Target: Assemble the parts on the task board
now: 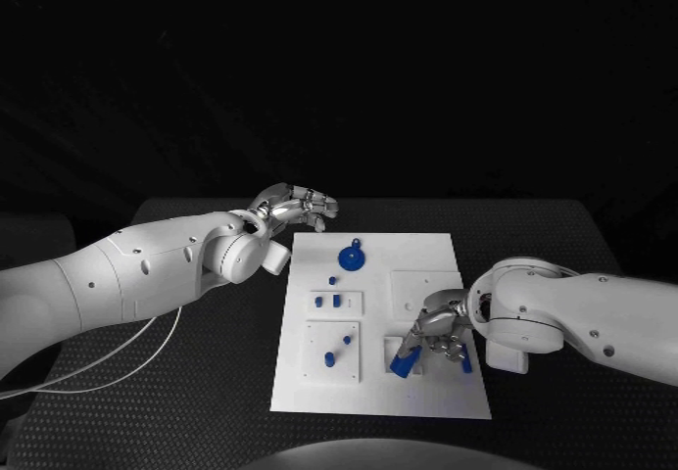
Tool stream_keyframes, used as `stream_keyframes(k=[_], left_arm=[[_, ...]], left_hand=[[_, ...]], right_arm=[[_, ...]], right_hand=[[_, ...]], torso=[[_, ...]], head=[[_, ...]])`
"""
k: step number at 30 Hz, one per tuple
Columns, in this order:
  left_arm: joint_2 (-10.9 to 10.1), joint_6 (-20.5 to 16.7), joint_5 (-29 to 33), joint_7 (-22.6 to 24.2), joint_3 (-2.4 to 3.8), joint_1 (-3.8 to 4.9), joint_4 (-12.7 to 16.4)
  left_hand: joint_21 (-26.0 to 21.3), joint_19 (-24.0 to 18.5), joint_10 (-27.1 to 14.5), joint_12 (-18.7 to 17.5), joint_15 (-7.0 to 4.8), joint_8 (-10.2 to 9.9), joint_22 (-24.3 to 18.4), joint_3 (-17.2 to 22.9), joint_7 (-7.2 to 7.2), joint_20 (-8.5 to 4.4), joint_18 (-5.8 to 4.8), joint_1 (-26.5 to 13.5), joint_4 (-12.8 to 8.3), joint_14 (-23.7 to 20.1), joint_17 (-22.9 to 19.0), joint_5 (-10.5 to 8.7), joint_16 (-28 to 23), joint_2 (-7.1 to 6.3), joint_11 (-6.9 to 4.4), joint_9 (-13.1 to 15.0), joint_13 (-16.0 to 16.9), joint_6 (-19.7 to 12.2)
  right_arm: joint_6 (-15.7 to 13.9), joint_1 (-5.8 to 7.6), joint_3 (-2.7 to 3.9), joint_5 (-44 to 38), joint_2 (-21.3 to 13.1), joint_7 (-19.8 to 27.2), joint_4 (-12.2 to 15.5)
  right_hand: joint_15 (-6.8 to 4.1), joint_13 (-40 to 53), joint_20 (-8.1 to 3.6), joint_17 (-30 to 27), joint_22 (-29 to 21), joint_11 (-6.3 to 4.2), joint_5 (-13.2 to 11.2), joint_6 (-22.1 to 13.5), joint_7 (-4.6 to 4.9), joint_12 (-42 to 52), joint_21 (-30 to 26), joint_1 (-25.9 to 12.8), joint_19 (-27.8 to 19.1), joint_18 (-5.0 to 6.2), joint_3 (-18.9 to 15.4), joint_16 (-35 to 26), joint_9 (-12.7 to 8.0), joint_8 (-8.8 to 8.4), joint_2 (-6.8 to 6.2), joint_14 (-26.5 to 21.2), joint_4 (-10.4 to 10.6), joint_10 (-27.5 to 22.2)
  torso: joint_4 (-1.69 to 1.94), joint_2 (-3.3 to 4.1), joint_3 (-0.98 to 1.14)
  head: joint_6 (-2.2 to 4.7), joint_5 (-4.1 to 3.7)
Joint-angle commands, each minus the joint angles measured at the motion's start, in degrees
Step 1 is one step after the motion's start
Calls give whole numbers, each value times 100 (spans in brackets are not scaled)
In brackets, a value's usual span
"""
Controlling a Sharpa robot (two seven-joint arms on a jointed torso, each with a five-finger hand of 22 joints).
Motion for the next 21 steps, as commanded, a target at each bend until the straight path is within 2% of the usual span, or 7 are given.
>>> stream_keyframes(k=[1, 6, 21], left_arm=[[11, 87, 25, 22, 3, 8, 17], [10, 104, 25, 2, 3, 8, 14], [9, 105, 25, -11, 3, 8, 16]], left_hand=[[-29, 48, -48, 22, 16, 25, 8, -8, 4, 0, 49, -56, 39, 20, 8, 14, -21, 4, 10, -7, -6, -43], [-31, 47, -49, 22, 17, 26, 10, -7, 4, 1, 49, -55, 41, 20, 10, 14, -23, 4, 10, -7, -6, -44], [-35, 46, -55, 20, 18, 28, 16, -7, 5, 2, 49, -54, 46, 18, 17, 14, -30, 0, 12, -9, -8, -45]], right_arm=[[178, -2, 0, -305, 55, -5, -27], [373, -2, 0, -230, 82, -15, -54], [520, -3, 0, 9, 95, -17, -57]], right_hand=[[-21, 11, 30, -4, 56, 0, 20, 138, 108, -29, 19, 6, -25, 279, -15, -17, 0, 6, 56, -5, -33, -3], [-20, 14, 32, -4, 56, 0, 18, 140, 108, -29, 20, -1, -26, 279, -22, -17, -1, 4, 59, -6, -37, -3], [-16, 24, 41, -2, 58, 3, 20, 143, 110, -33, 20, -26, -36, 279, -47, -14, -4, -4, 79, -9, -49, -11]], torso=[[2, 3, 5], [5, 1, 4], [-1, 3, 4]], head=[[-8, 6], [-22, 15], [-36, 37]])
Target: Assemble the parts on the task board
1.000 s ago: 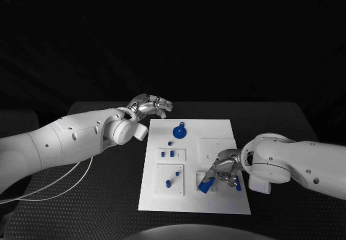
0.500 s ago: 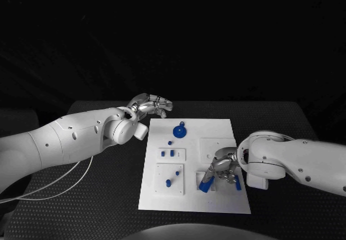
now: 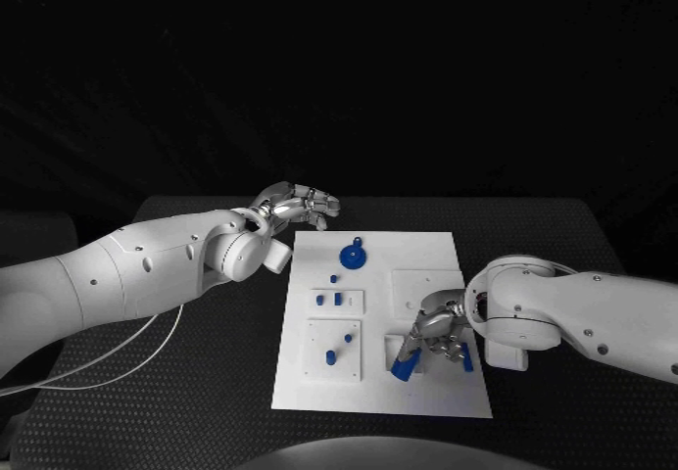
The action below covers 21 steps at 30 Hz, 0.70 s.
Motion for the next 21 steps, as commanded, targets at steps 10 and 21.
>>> stream_keyframes(k=[10, 21], left_arm=[[7, 87, 25, 17, 3, 8, 17], [13, 89, 24, 14, 3, 8, 18]], left_hand=[[-38, 45, -33, 20, 20, 31, 9, 4, 4, 3, 85, -51, 26, 18, 12, 15, -34, 0, -10, -6, -10, -44], [-41, 44, -34, 20, 21, 34, 14, 4, 3, 4, 85, -50, 29, 17, 17, 14, -39, -2, -9, -6, -11, -42]], right_arm=[[228, -2, 0, 149, 15, 5, 15], [-127, -8, 0, -555, 120, 4, -102]], right_hand=[[-16, 12, 24, -2, 60, 3, 24, 160, 99, -34, 20, -23, -21, 253, -26, -12, 9, 34, 53, -9, -26, -13], [-15, 17, 26, -1, 61, 3, 24, 164, 99, -35, 21, -27, -23, 253, -31, -11, 8, 32, 69, -10, -32, -14]], torso=[[-1, 0, 5], [2, 2, 3]], head=[[-13, 11], [-14, 8]])
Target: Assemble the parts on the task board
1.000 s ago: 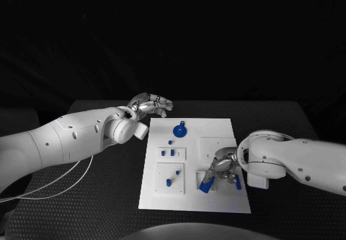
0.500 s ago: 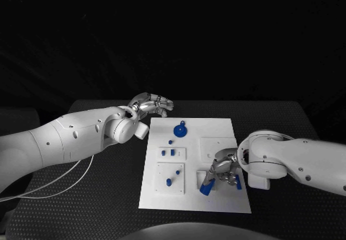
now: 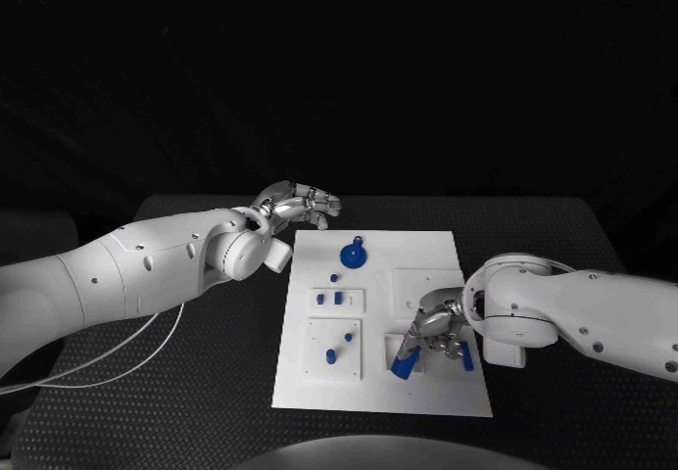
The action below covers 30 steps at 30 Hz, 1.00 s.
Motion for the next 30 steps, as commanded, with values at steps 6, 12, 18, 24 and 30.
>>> stream_keyframes(k=[6, 12, 18, 24, 30], left_arm=[[11, 83, 24, 26, 3, 8, 19], [10, 82, 24, 24, 3, 9, 18], [16, 90, 23, 20, 3, 9, 18], [11, 92, 23, 11, 3, 9, 13], [8, 91, 22, 5, 3, 9, 8]], left_hand=[[-21, 44, -36, 20, 21, 36, 11, 4, 3, 4, 90, -50, 32, 17, 9, 14, -42, -2, -7, -7, -7, -42], [-22, 44, -36, 21, 22, 37, 13, 3, 3, 5, 90, -49, 33, 17, 12, 14, -44, -4, -7, -8, -7, -43], [-24, 44, -36, 21, 22, 38, 16, 4, 3, 5, 90, -48, 35, 17, 15, 14, -47, -5, -7, -8, -8, -43], [-26, 44, -36, 21, 22, 39, 18, 4, 3, 6, 91, -47, 36, 18, 18, 14, -49, -5, -7, -9, -8, -43], [-27, 44, -37, 22, 22, 39, 21, 4, 3, 6, 91, -46, 37, 18, 21, 13, -51, -6, -7, -10, -8, -45]], right_arm=[[-239, -23, 0, -564, 99, 9, -93], [-224, -66, 0, -546, 157, 6, -145], [-231, -93, 0, -498, 172, 9, -174], [-224, -93, 1, -285, 97, 20, -90], [-242, -84, 1, -92, -103, 32, 139]], right_hand=[[-18, 8, 26, -2, 60, -7, 27, 154, 113, -34, 22, -8, -22, 252, -17, -11, 6, 12, 53, -12, -17, -20], [-18, 9, 26, -2, 60, -8, 27, 156, 113, -35, 22, -10, -21, 252, -19, -11, 5, 12, 51, -13, -20, -19], [-18, 11, 27, -2, 60, -8, 27, 156, 113, -35, 22, -12, -21, 252, -21, -12, 5, 10, 51, -13, -22, -19], [-18, 12, 27, -2, 59, -9, 28, 159, 112, -36, 22, -11, -21, 252, -21, -12, 5, 9, 53, -14, -24, -18], [-19, 15, 26, -3, 59, -11, 31, 166, 110, -35, 22, -4, -20, 252, -17, -12, 5, 10, 61, -14, -31, -14]], torso=[[3, 0, -1], [3, -1, -4], [3, 0, 1], [1, -1, 0], [-2, 1, 9]], head=[[-7, -2], [-17, -4], [-18, 6], [-14, 10], [-2, 17]])
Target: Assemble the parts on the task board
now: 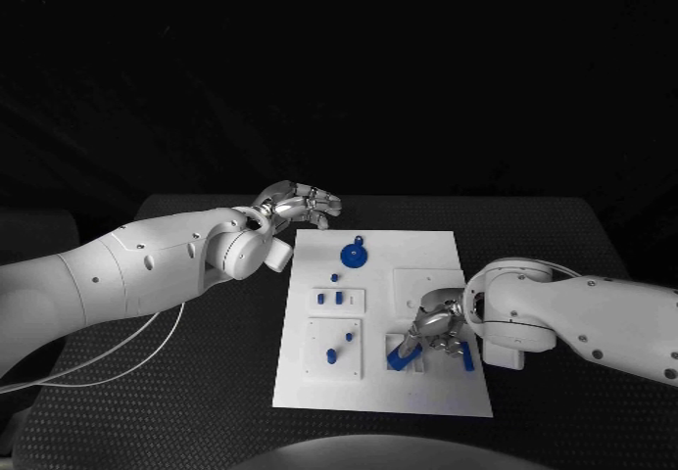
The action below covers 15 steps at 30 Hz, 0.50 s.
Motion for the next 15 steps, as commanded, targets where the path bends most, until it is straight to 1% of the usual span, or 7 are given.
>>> stream_keyframes(k=[1, 4, 9, 13, 15], left_arm=[[9, 85, 22, 22, 3, 8, 9], [11, 88, 22, 22, 3, 8, 11], [17, 93, 22, 19, 3, 8, 15], [13, 93, 21, 9, 3, 8, 11], [13, 96, 21, 3, 3, 8, 11]], left_hand=[[-27, 36, -39, 22, 22, 39, 10, 4, 3, -3, 57, -46, 38, 18, 7, 13, -30, -6, -5, -6, -10, -46], [-28, 36, -39, 22, 22, 39, 11, 4, 3, -3, 57, -46, 38, 18, 8, 13, -31, -7, -5, -7, -10, -47], [-29, 36, -40, 22, 23, 39, 13, 4, 4, -2, 57, -46, 41, 18, 10, 13, -33, -7, -5, -8, -10, -48], [-30, 36, -40, 22, 23, 39, 14, 3, 5, -2, 57, -47, 43, 18, 12, 13, -34, -8, -5, -8, -11, -51], [-31, 36, -40, 22, 23, 38, 15, 3, 5, -2, 57, -48, 43, 18, 13, 13, -35, -9, -4, -9, -11, -51]], right_arm=[[36, 17, -2, 221, -88, 23, 128], [45, 57, -2, 259, -118, 23, 168], [98, 64, -2, 335, -126, 22, 157], [292, 69, -2, 496, -157, 14, 189], [342, 69, -2, 569, -170, 16, 224]], right_hand=[[-26, 11, 26, -3, 59, -12, 32, 158, 119, -36, 23, 11, -20, 252, -9, -12, 9, 27, 75, -21, -24, -14], [-27, 12, 26, -3, 59, -13, 32, 160, 118, -36, 23, 14, -19, 252, -9, -12, 9, 27, 72, -20, -29, -13], [-27, 13, 26, -4, 59, -13, 32, 162, 117, -36, 23, 15, -19, 252, -10, -12, 9, 26, 69, -20, -31, -11], [-27, 13, 26, -4, 58, -14, 32, 163, 117, -36, 23, 15, -18, 252, -10, -12, 9, 26, 71, -20, -32, -10], [-28, 14, 26, -4, 58, -14, 33, 164, 117, -37, 23, 16, -18, 252, -9, -12, 8, 25, 76, -20, -32, -10]], torso=[[-5, 0, 7], [-6, -2, 2], [-7, -1, 1], [-1, -1, 1], [-2, -1, 0]], head=[[5, 5], [6, 3], [13, -8], [7, -17], [11, -17]])
